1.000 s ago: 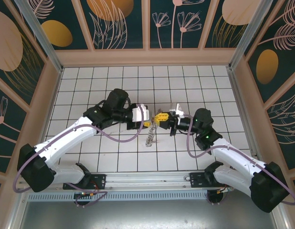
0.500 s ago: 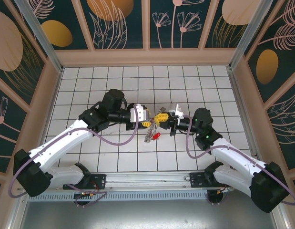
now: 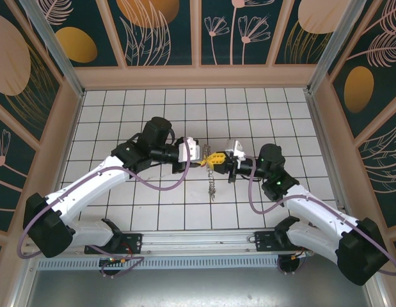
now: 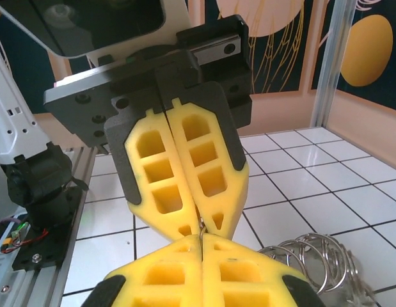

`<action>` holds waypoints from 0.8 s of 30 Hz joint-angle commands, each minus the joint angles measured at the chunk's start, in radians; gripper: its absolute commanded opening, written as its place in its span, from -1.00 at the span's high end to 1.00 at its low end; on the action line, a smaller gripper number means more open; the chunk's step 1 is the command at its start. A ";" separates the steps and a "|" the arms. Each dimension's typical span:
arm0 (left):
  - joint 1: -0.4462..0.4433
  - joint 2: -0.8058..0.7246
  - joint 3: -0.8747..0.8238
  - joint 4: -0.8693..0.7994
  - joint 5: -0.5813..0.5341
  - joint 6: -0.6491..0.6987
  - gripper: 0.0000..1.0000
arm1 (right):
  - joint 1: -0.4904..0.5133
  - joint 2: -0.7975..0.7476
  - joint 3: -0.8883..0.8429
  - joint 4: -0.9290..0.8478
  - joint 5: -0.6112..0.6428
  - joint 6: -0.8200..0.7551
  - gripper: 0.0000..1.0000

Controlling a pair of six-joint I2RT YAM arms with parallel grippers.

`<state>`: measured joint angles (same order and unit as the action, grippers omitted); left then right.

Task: Put the keys on the keyring

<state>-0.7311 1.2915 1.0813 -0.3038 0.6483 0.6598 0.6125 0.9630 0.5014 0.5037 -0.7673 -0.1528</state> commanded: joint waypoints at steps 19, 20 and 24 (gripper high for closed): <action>-0.001 0.064 0.140 -0.216 -0.068 0.143 1.00 | -0.027 0.103 0.381 -0.824 0.029 -0.562 0.35; 0.000 0.066 0.142 -0.221 -0.065 0.143 1.00 | -0.028 0.107 0.383 -0.817 0.026 -0.558 0.36; -0.001 0.072 0.137 -0.221 -0.051 0.137 1.00 | -0.019 0.114 0.380 -0.766 0.034 -0.543 0.41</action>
<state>-0.7330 1.3552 1.1904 -0.5175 0.5671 0.7849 0.5903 1.0710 0.8494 -0.2882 -0.7303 -0.6796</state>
